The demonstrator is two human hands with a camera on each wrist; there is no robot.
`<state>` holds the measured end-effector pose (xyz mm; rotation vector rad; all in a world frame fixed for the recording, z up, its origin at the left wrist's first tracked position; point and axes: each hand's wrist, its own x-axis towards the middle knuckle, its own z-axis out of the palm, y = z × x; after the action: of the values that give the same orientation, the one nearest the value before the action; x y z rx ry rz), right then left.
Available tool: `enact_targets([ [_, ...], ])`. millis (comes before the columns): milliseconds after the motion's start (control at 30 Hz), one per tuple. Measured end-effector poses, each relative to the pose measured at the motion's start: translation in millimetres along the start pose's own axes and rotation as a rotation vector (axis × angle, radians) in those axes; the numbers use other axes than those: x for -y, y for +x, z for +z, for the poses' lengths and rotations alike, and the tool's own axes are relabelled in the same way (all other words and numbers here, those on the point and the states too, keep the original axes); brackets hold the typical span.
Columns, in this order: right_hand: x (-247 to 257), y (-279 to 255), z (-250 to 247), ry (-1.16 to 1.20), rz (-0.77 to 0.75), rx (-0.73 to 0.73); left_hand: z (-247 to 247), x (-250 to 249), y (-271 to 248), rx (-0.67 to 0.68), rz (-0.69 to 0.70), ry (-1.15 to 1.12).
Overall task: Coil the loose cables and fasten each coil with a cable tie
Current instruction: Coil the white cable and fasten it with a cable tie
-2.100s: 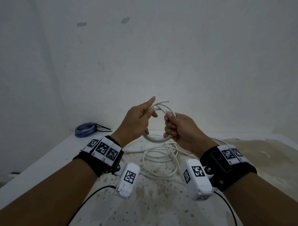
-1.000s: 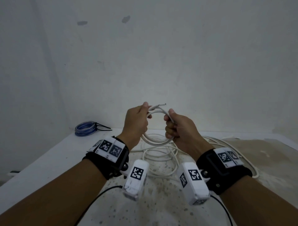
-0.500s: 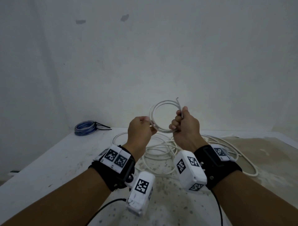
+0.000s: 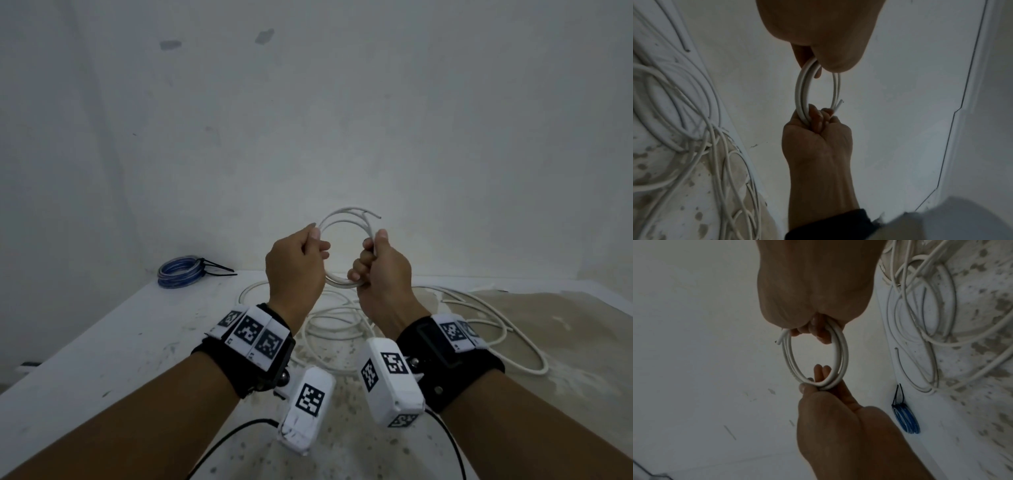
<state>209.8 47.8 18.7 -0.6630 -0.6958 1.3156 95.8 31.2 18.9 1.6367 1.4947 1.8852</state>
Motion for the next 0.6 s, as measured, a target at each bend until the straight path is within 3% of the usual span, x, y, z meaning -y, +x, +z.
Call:
enact_targets([
  [100, 0, -3, 0, -0.026, 0.020, 0.061, -3, -4, 1, 0.058, -0.005, -0.129],
  [300, 2, -8, -6, -0.106, 0.063, 0.199, -13, 2, 21, 0.228, 0.093, -0.105],
  [433, 4, -10, -10, -0.172, 0.072, 0.251, -24, 0, 36, 0.412, 0.161, -0.013],
  [600, 1, -10, -11, -0.194, 0.075, 0.265, -31, -10, 39, 0.545, 0.181, 0.092],
])
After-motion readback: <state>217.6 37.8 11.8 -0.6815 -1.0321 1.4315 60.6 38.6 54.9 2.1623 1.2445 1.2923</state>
